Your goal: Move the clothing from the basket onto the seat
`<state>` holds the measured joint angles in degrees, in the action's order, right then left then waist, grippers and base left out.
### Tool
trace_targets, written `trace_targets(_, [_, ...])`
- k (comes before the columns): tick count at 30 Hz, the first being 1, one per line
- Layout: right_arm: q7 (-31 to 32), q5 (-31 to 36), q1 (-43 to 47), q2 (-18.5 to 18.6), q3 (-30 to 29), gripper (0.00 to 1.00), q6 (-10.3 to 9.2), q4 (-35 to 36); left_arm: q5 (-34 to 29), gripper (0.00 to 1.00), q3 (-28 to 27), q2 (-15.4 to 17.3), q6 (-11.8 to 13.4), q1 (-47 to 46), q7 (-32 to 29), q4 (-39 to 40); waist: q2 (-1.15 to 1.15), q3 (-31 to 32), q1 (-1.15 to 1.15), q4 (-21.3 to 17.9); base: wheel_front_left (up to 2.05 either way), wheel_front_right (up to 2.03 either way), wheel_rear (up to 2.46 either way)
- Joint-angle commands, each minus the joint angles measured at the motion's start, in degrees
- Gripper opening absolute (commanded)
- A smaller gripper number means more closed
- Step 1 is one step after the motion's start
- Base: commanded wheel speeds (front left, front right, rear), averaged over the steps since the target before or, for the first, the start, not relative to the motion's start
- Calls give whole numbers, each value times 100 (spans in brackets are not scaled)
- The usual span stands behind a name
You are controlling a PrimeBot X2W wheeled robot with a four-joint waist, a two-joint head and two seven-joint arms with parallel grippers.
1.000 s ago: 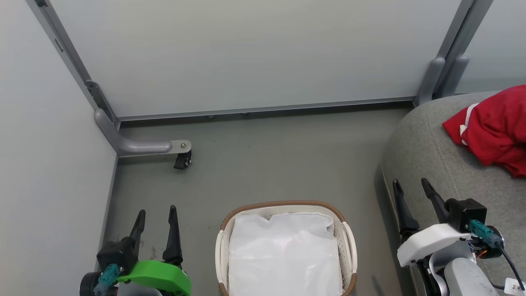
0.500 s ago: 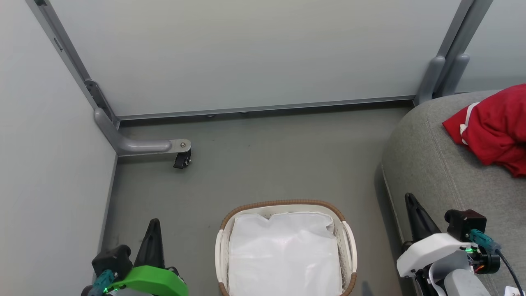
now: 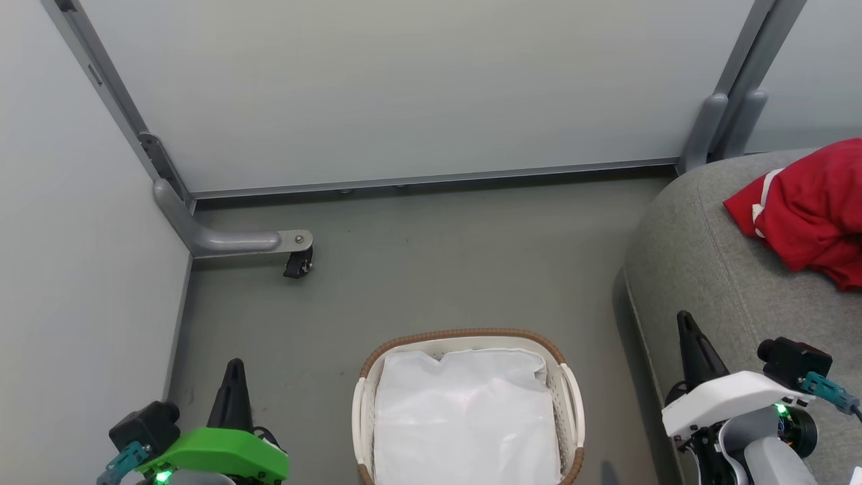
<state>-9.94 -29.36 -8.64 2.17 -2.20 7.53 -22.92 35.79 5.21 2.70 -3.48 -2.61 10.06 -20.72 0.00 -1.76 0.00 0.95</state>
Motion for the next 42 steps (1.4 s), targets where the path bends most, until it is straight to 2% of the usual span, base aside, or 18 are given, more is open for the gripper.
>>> trace_targets(1, [53,-233,-16,33,-30,0,-1,124,203,0,-69,11,-33,-127,-45,111,0,2,0,-1,0,0,0])
trace_targets(20, [465,-1811,52,47,-135,0,-2,337,1625,0,-358,15,-135,-207,-464,263,0,30,0,-18,0,0,0])
trace_targets(42, [855,-3284,124,61,-235,0,-3,528,2946,0,-634,19,-223,-277,-861,401,0,62,0,-37,0,0,0])
